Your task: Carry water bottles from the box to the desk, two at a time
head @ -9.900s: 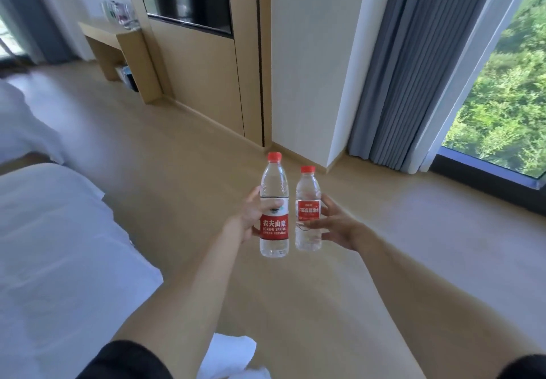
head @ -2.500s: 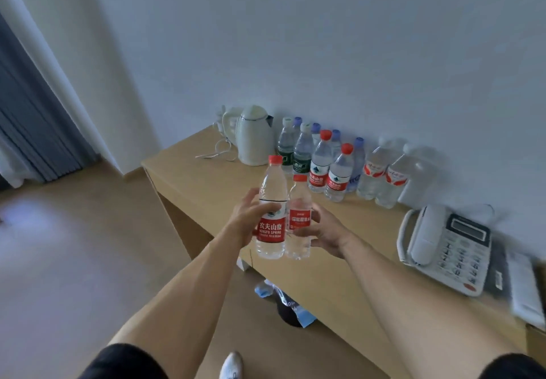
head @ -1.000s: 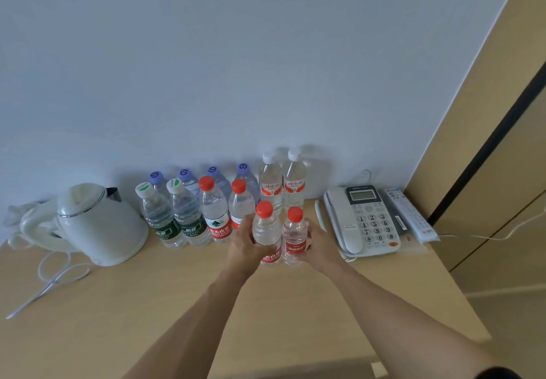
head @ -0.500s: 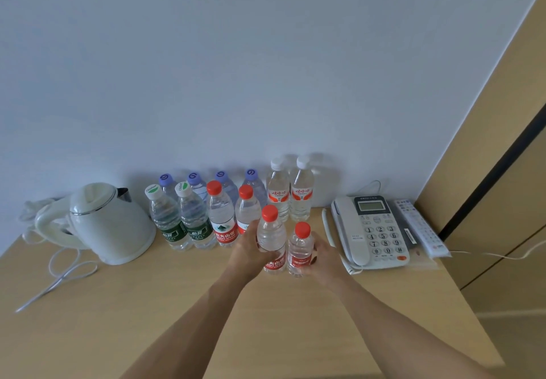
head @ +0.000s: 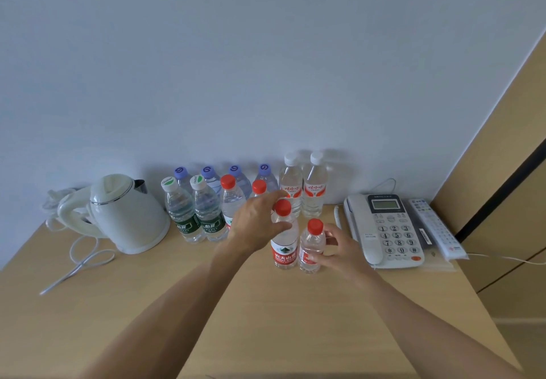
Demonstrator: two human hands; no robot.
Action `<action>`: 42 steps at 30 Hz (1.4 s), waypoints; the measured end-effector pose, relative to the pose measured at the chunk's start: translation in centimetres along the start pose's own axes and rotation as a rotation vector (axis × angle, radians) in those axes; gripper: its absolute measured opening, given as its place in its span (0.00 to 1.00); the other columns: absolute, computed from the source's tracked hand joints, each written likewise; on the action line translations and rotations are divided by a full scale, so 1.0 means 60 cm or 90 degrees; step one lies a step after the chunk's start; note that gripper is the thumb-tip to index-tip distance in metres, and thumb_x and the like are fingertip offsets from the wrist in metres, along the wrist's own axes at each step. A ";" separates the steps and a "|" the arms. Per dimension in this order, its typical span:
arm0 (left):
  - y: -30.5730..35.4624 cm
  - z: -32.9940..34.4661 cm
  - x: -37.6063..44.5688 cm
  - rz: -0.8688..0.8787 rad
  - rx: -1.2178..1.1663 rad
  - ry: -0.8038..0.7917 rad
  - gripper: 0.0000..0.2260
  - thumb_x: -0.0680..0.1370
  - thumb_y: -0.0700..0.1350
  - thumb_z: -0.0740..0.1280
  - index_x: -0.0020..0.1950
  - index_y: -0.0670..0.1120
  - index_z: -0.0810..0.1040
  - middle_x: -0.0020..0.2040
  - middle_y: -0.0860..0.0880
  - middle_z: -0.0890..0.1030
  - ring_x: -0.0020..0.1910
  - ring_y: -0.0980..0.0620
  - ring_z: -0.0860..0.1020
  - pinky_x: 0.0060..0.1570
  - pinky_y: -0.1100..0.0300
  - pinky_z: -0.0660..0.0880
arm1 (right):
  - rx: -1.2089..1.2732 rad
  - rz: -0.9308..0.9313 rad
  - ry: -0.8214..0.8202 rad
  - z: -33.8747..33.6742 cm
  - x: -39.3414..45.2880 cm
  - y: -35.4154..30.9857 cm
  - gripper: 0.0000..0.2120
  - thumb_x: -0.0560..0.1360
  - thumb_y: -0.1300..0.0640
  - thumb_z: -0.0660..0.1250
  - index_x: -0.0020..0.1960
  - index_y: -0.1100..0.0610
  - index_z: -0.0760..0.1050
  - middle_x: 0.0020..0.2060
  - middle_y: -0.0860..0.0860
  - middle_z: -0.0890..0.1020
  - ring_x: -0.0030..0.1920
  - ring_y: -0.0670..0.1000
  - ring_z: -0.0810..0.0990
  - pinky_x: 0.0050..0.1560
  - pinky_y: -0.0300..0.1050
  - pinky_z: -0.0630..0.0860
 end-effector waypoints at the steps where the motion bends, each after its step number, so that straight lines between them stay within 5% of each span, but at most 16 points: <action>1: 0.004 -0.003 0.004 0.003 0.013 -0.005 0.23 0.71 0.53 0.78 0.65 0.54 0.77 0.51 0.56 0.81 0.45 0.53 0.78 0.45 0.59 0.75 | 0.005 -0.010 0.004 -0.005 0.000 -0.007 0.28 0.66 0.54 0.81 0.62 0.45 0.75 0.53 0.38 0.82 0.54 0.33 0.78 0.52 0.28 0.71; 5: 0.017 -0.012 0.021 0.022 0.047 0.011 0.15 0.72 0.50 0.78 0.56 0.50 0.82 0.43 0.54 0.80 0.42 0.50 0.79 0.43 0.58 0.75 | 0.017 -0.026 0.037 -0.016 0.002 -0.030 0.27 0.65 0.54 0.82 0.60 0.44 0.76 0.50 0.37 0.82 0.51 0.31 0.77 0.48 0.22 0.69; 14: 0.032 -0.007 0.090 0.009 0.075 -0.026 0.12 0.73 0.43 0.76 0.55 0.43 0.82 0.49 0.46 0.84 0.49 0.46 0.81 0.49 0.56 0.77 | -0.032 -0.058 0.052 -0.018 -0.005 -0.041 0.25 0.66 0.54 0.81 0.60 0.46 0.76 0.48 0.35 0.79 0.51 0.30 0.76 0.47 0.21 0.68; 22: 0.034 -0.001 0.144 -0.004 0.111 -0.034 0.08 0.75 0.41 0.73 0.54 0.43 0.82 0.50 0.46 0.84 0.50 0.48 0.80 0.46 0.61 0.73 | -0.046 -0.065 0.071 -0.021 -0.014 -0.050 0.26 0.66 0.51 0.81 0.55 0.35 0.71 0.49 0.35 0.80 0.51 0.36 0.78 0.49 0.24 0.69; 28: 0.014 -0.009 0.154 -0.030 0.126 -0.027 0.11 0.74 0.42 0.75 0.56 0.42 0.82 0.51 0.44 0.83 0.49 0.47 0.80 0.46 0.59 0.73 | -0.059 -0.085 0.087 -0.024 -0.019 -0.058 0.22 0.67 0.53 0.81 0.53 0.41 0.73 0.44 0.34 0.78 0.48 0.32 0.77 0.47 0.24 0.70; 31: 0.017 -0.006 0.156 -0.029 0.133 -0.033 0.10 0.75 0.42 0.74 0.55 0.42 0.82 0.50 0.44 0.83 0.49 0.46 0.80 0.49 0.57 0.77 | -0.065 -0.102 0.094 -0.027 -0.020 -0.062 0.24 0.67 0.56 0.81 0.50 0.36 0.70 0.42 0.32 0.79 0.48 0.32 0.77 0.47 0.22 0.69; 37: 0.021 -0.003 0.158 -0.038 0.128 -0.039 0.10 0.75 0.41 0.73 0.55 0.41 0.81 0.51 0.43 0.83 0.49 0.46 0.80 0.46 0.58 0.74 | -0.071 -0.102 0.083 -0.030 -0.017 -0.060 0.20 0.69 0.55 0.80 0.55 0.47 0.74 0.45 0.36 0.78 0.47 0.39 0.78 0.47 0.23 0.68; 42: 0.017 -0.002 0.157 -0.044 0.115 -0.053 0.12 0.77 0.45 0.72 0.57 0.40 0.81 0.52 0.44 0.82 0.51 0.46 0.80 0.49 0.56 0.77 | -0.093 -0.113 0.084 -0.035 -0.006 -0.071 0.19 0.70 0.53 0.79 0.53 0.44 0.72 0.44 0.38 0.78 0.47 0.41 0.77 0.46 0.25 0.68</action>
Point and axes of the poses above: each hand's wrist, its own x-axis towards the middle knuckle, its own z-axis out of the palm, y = z × x, the point moved 7 cm from there along x, towards the middle knuckle
